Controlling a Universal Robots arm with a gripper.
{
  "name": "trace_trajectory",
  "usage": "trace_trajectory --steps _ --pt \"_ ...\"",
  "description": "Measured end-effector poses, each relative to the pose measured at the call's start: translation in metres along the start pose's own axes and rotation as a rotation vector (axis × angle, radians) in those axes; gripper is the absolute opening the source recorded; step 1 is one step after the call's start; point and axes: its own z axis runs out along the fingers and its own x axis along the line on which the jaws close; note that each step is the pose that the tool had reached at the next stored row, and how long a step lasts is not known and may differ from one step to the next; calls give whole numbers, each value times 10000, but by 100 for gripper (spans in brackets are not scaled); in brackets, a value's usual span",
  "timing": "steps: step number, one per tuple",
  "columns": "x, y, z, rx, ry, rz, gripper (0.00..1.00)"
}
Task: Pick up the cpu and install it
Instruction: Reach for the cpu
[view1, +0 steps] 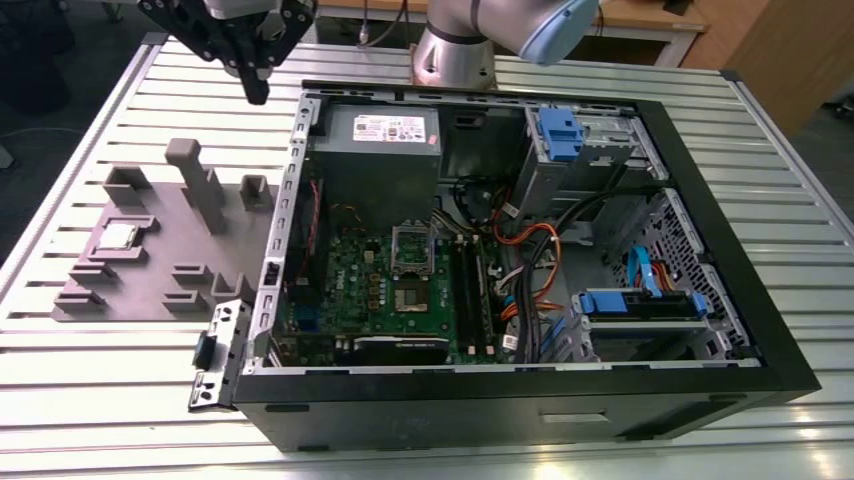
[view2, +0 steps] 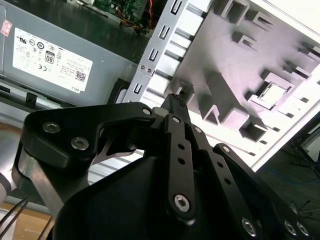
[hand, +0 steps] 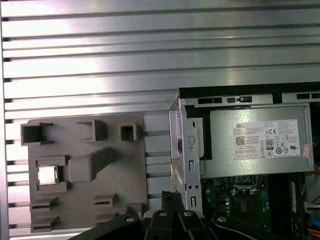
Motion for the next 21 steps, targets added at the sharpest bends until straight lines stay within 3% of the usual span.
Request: trace_trajectory --steps 16,21 --pt "150 -17 -3 0 0 -1 11" --pt "270 -31 -5 0 -1 0 11"
